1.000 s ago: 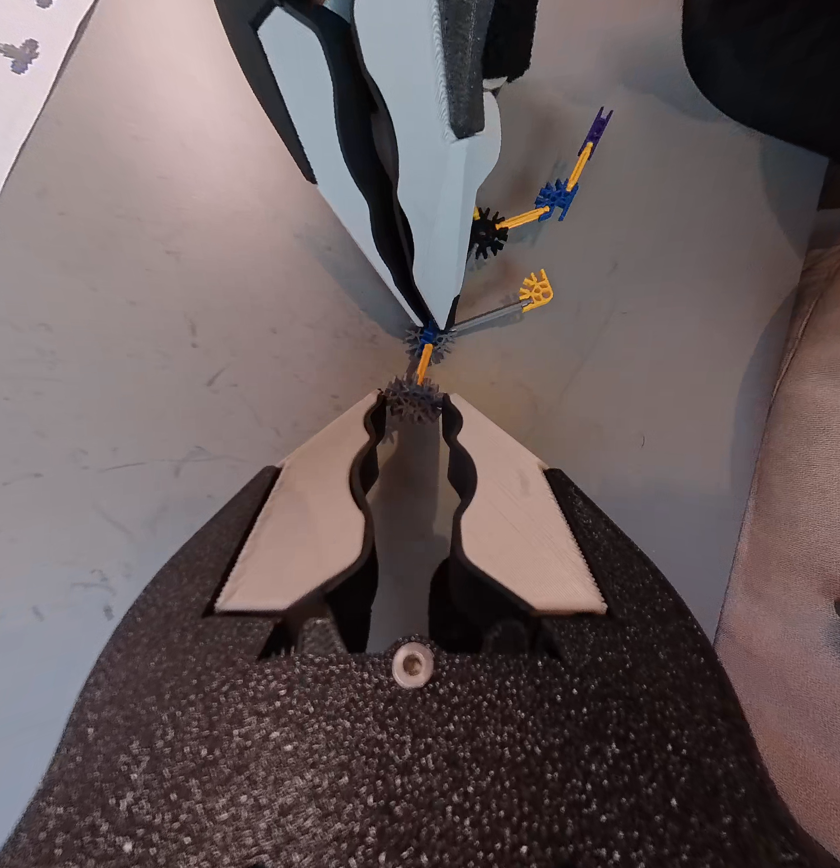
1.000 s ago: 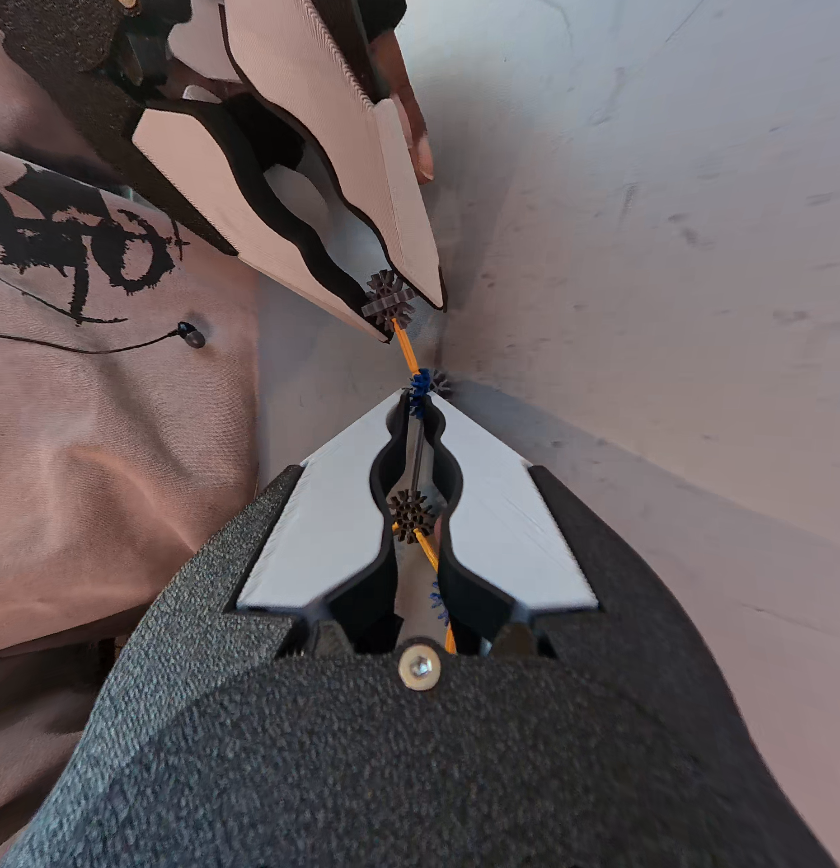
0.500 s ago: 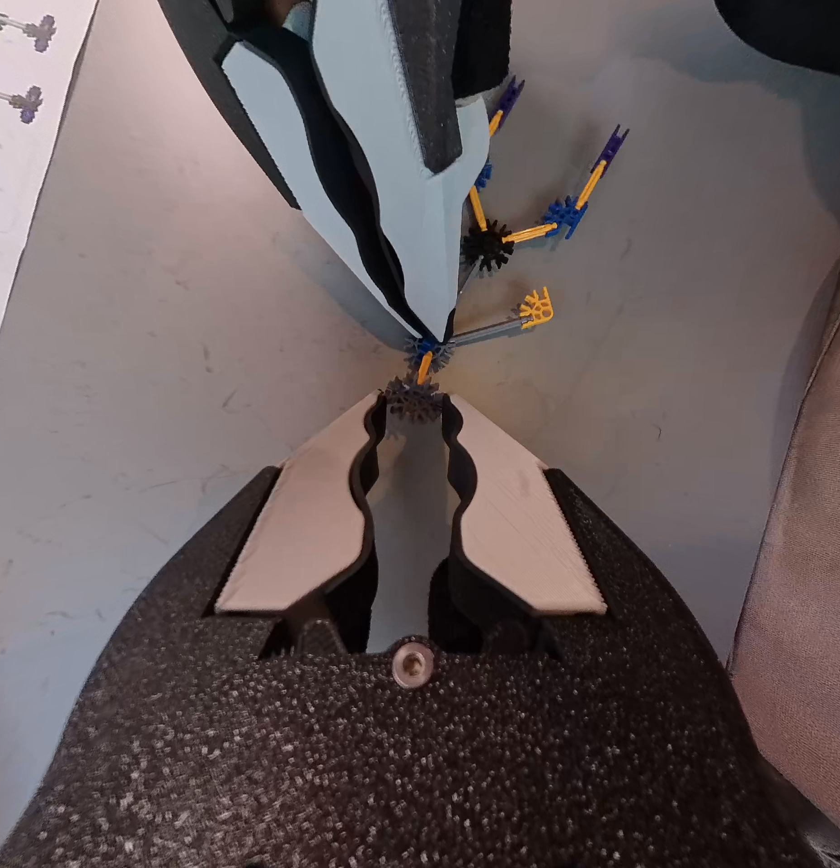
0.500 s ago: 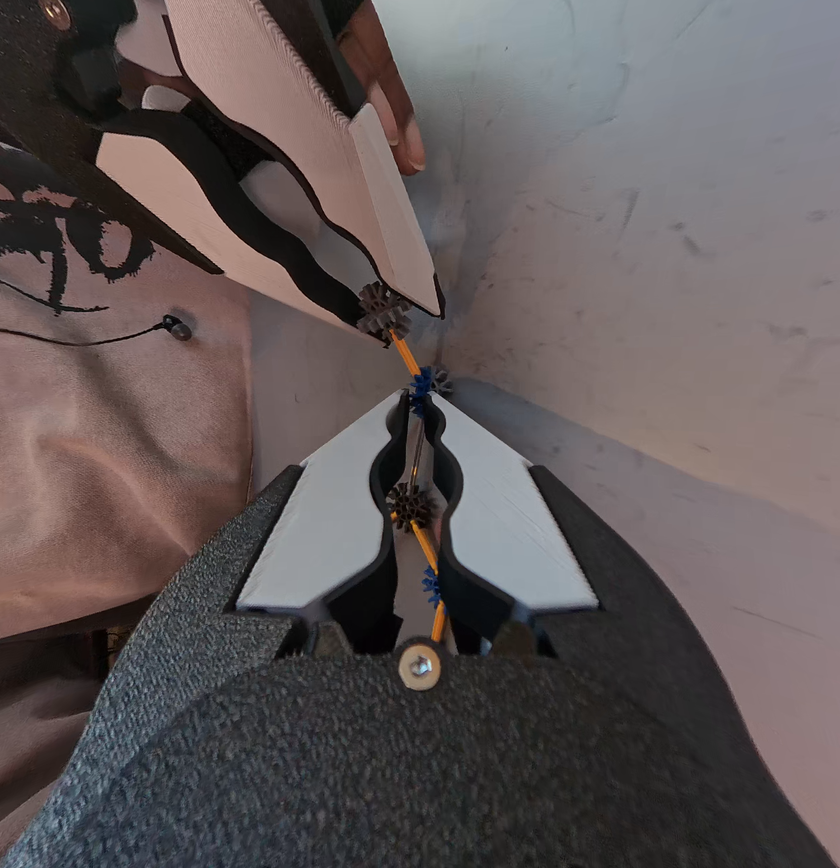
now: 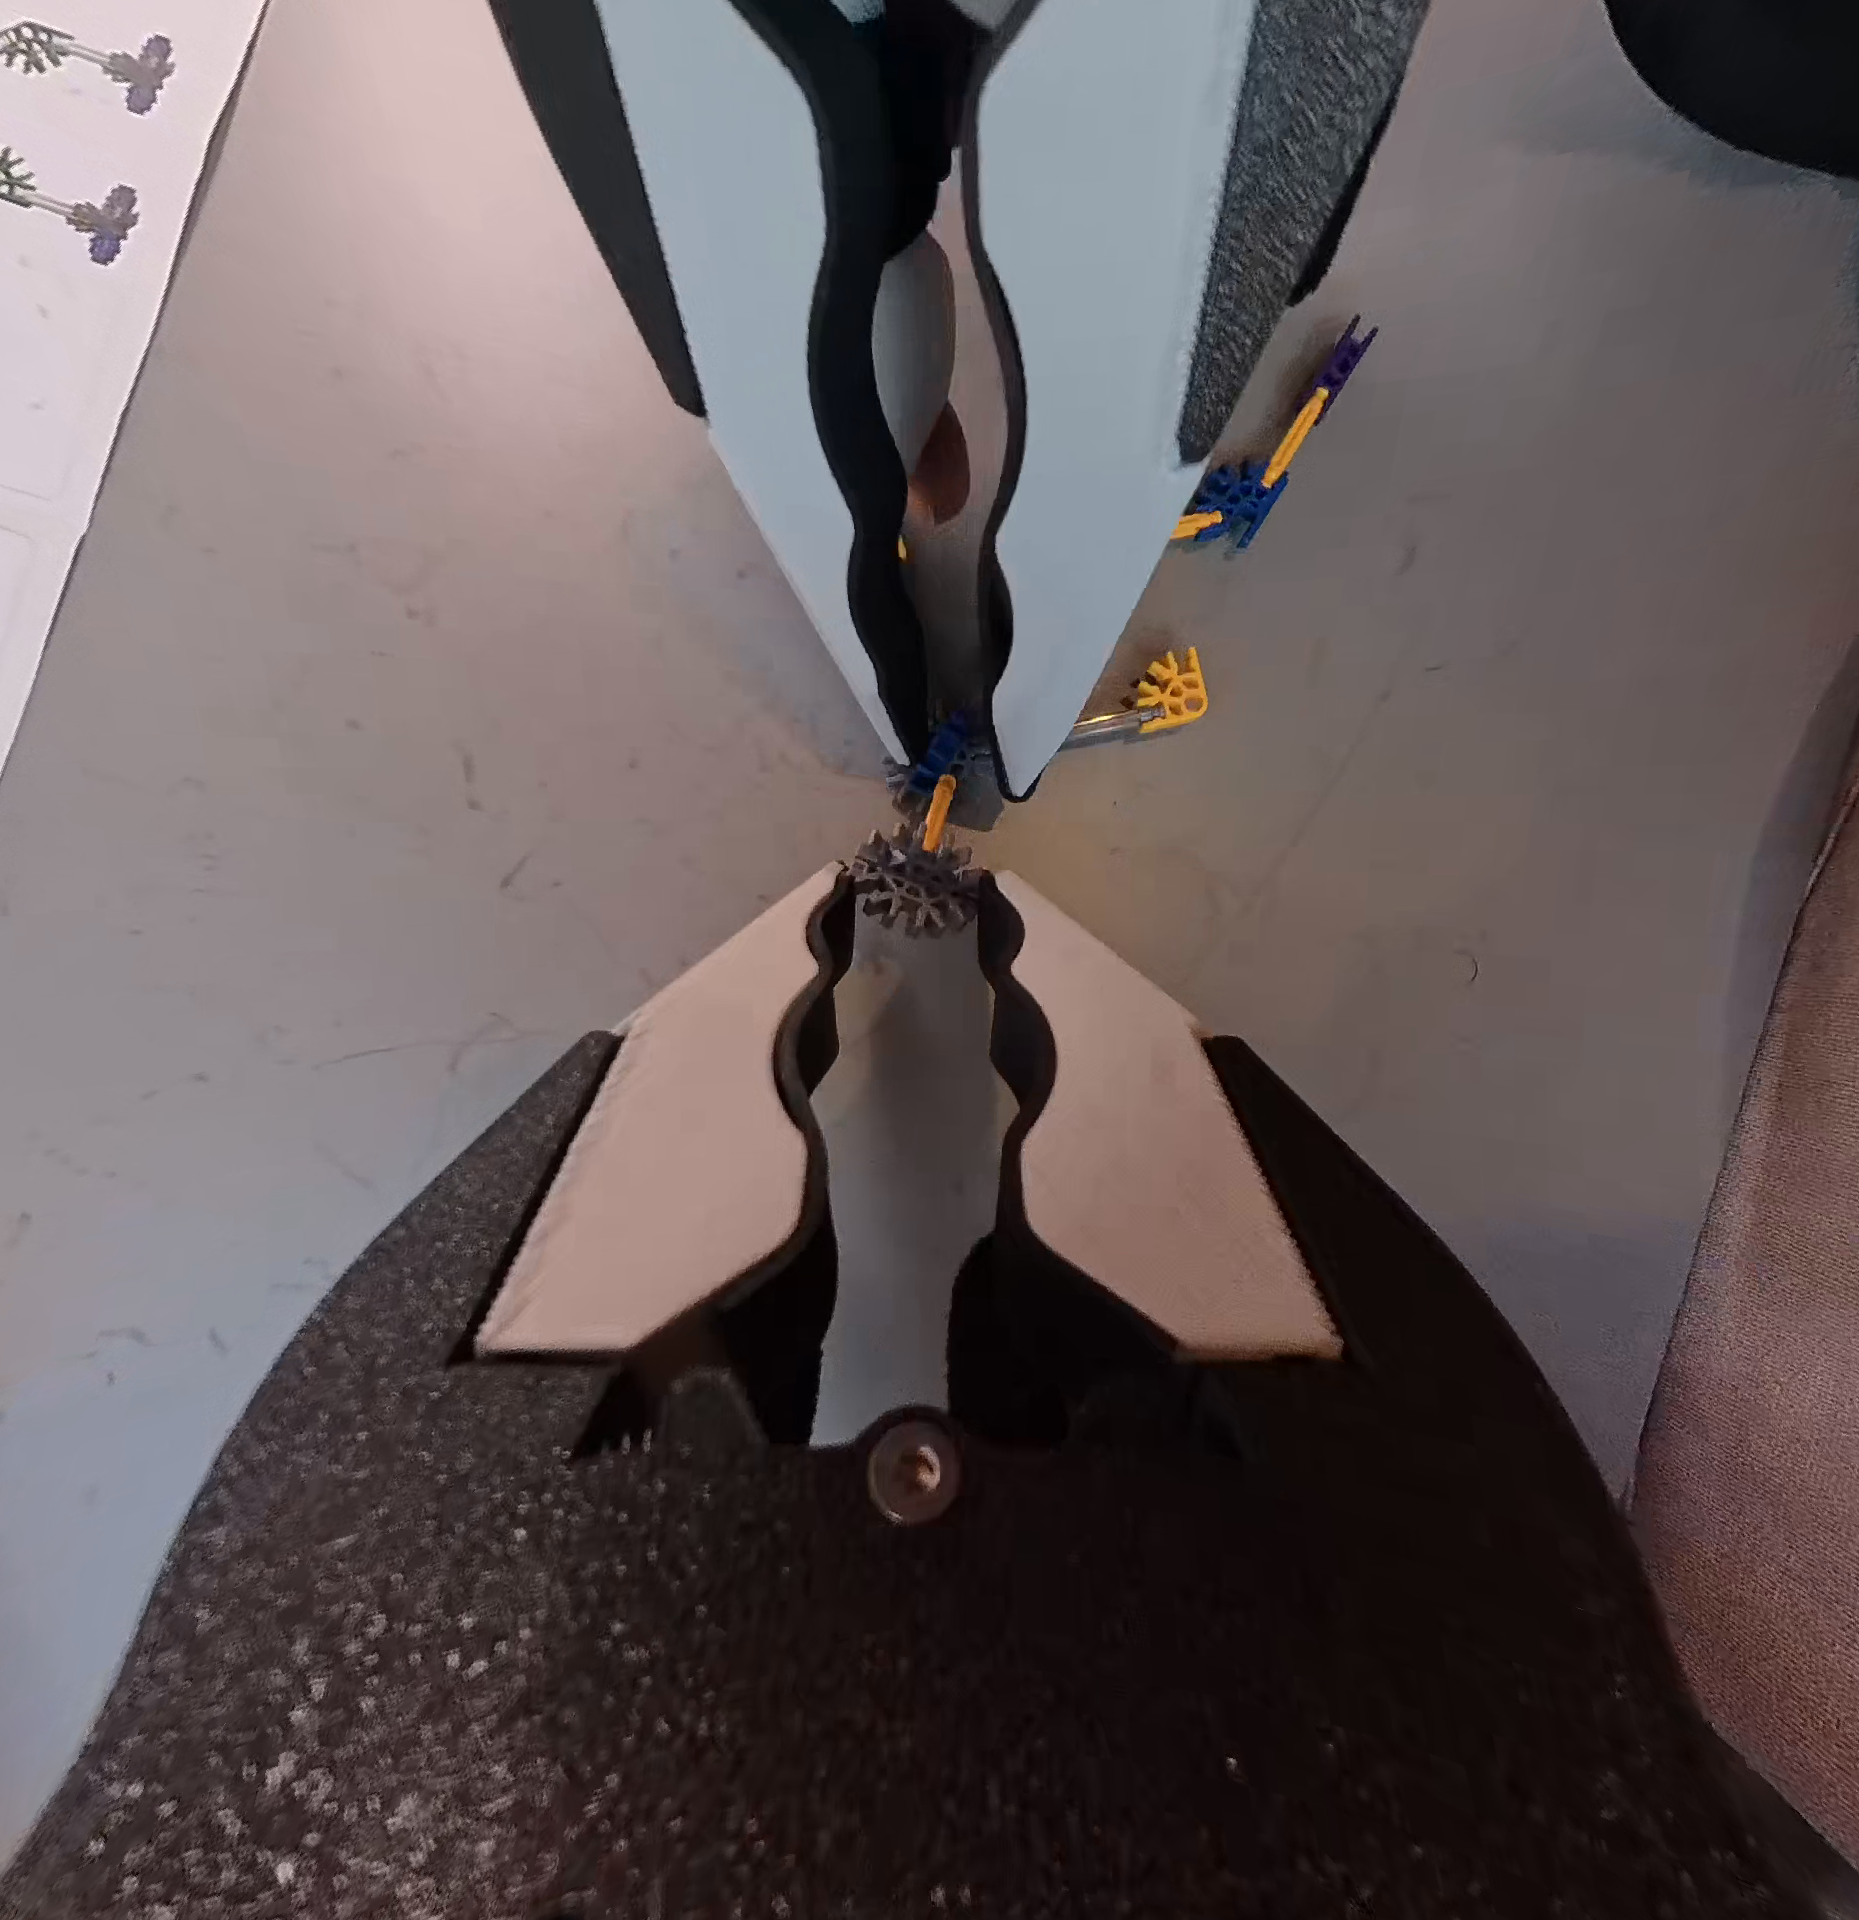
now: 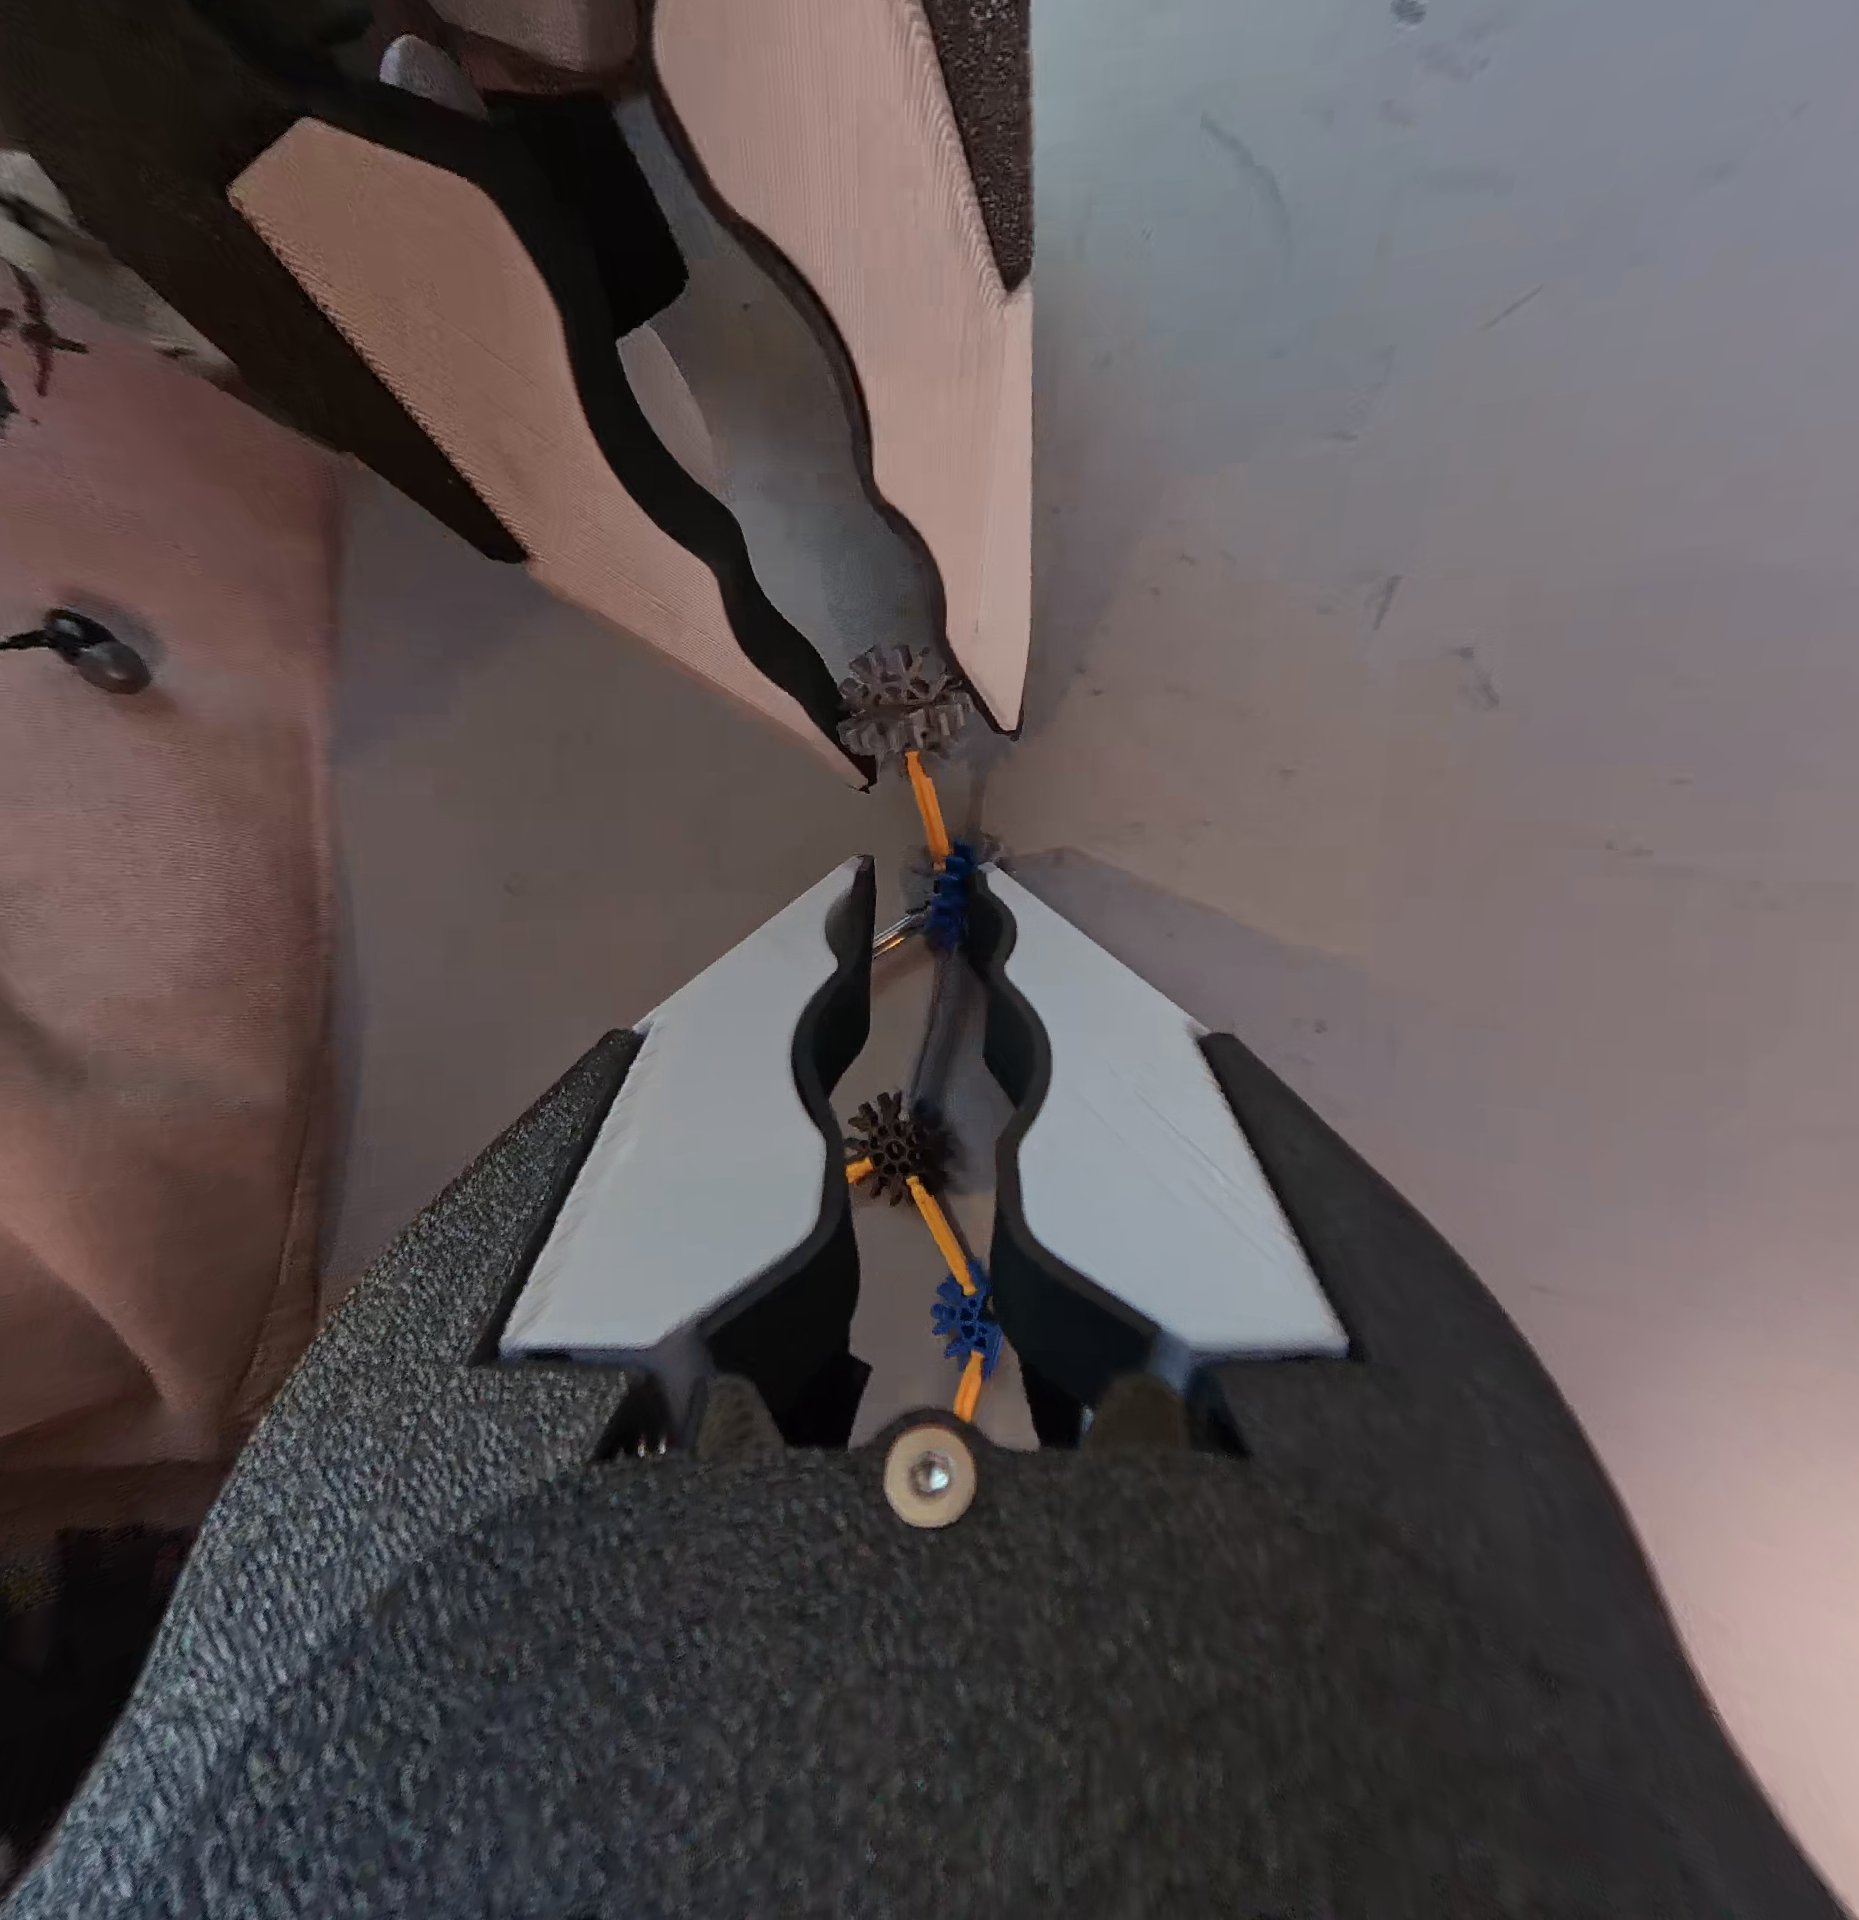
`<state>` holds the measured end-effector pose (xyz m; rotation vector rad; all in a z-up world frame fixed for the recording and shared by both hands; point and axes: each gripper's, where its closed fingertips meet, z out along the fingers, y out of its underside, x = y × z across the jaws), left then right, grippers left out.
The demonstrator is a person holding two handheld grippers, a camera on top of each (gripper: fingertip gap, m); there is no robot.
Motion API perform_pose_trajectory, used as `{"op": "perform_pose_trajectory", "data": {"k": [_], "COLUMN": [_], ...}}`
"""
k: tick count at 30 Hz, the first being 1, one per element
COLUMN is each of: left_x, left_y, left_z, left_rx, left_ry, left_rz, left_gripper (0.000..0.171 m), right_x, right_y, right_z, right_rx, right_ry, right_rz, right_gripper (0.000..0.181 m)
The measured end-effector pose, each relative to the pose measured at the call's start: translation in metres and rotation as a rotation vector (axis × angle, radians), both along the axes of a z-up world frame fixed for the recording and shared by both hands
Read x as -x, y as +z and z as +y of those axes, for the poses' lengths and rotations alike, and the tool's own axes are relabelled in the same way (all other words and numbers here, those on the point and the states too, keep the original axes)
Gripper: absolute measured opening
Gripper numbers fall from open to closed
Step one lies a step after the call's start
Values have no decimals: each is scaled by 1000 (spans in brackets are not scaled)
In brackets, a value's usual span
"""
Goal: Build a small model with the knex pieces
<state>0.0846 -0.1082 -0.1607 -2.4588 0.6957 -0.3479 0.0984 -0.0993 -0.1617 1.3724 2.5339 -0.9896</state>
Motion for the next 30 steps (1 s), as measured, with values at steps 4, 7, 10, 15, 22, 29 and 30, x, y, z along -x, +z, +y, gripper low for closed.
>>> {"op": "perform_pose_trajectory", "data": {"k": [4,7,10,15,22,29,30], "left_x": [0,-1,-1,0,4,4,4], "left_y": [0,-1,-1,1,0,0,0], "left_z": [1,2,3,4,5,7,7], "left_rx": [-1,-2,-2,-5,-7,-17,-20], "left_ry": [-3,-6,-9,-8,-1,2,3], "left_rz": [-2,-3,-2,2,0,3,4], "left_gripper": [23,23,23,23,23,23,23], "right_x": [1,4,8,8,10,11,11], "right_y": [-1,-2,1,-1,-4,-4,-4], "right_z": [5,11,12,11,9,8,8], "right_rx": [-189,-294,-311,-350,-388,-404,-407], "right_ry": [-33,-83,-152,-165,-175,-169,-168], "right_rz": [130,210,247,259,274,289,291], "right_gripper": [17,16,15,15,9,8,8]}}
